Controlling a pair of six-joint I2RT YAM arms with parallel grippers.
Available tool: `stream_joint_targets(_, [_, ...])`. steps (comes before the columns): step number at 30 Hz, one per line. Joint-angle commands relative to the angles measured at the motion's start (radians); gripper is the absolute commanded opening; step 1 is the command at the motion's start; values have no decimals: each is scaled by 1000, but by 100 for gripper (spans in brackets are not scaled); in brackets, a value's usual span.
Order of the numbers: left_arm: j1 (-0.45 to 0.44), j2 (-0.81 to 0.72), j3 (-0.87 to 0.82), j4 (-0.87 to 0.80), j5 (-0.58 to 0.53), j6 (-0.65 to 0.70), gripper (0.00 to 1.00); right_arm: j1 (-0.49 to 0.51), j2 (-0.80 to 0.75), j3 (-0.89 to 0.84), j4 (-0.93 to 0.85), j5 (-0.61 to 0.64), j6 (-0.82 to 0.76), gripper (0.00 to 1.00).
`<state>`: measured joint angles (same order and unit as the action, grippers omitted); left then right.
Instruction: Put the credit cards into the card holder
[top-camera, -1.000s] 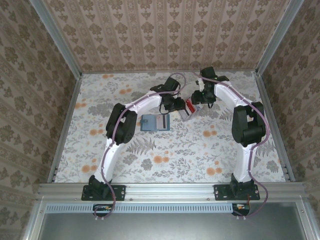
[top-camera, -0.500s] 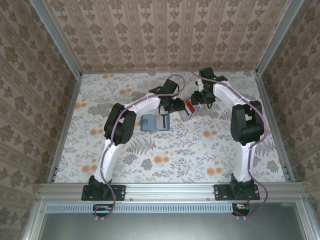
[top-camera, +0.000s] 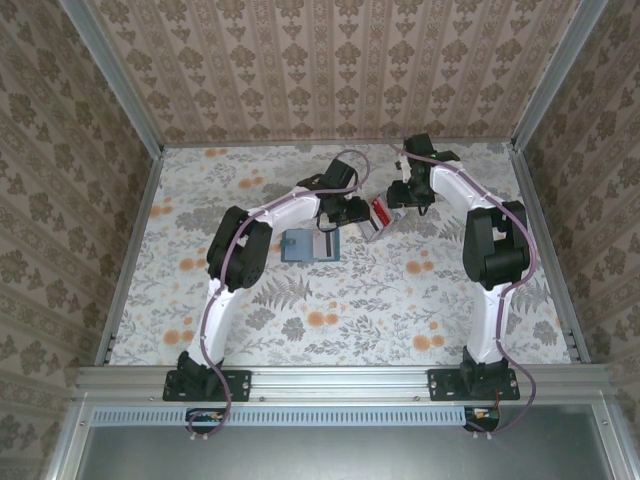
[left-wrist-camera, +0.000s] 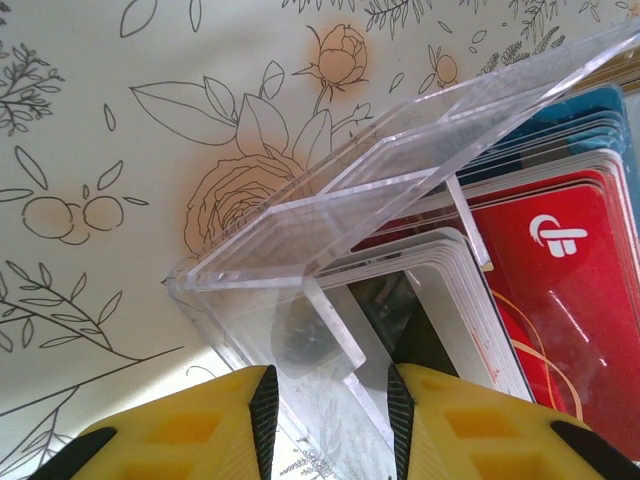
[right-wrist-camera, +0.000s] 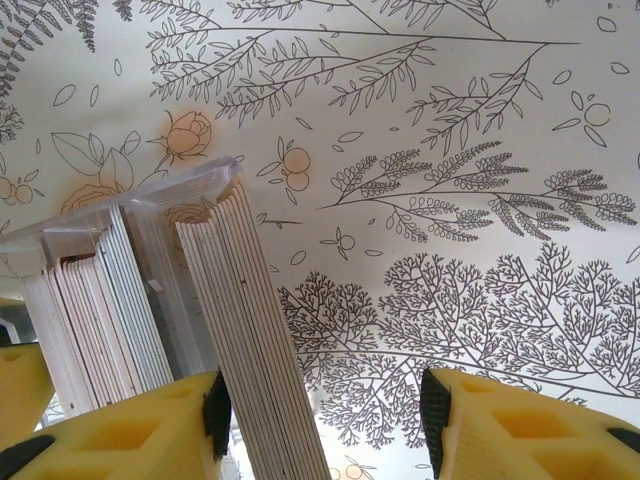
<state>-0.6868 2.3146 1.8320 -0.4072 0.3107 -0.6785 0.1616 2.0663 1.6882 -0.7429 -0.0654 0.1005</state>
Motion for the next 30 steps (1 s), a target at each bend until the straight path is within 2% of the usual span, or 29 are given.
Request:
stream_joint_targets(1, [5,8,-46,-124,-24,-1,36,-22,-22,15,-30,59,3,54])
stream_joint_targets(22, [5,9,-42,-120,-21,-4,36,-25,-66,-10,-5,48,12,46])
stream_joint_targets(27, [3,9,-43,-120,-19,-6,36,-25,-59,-9,-4,18,9,41])
stream_joint_targets(30, [3,9,-43,-121,-19,-5,36,-25,-60,-13,1,-17,11,34])
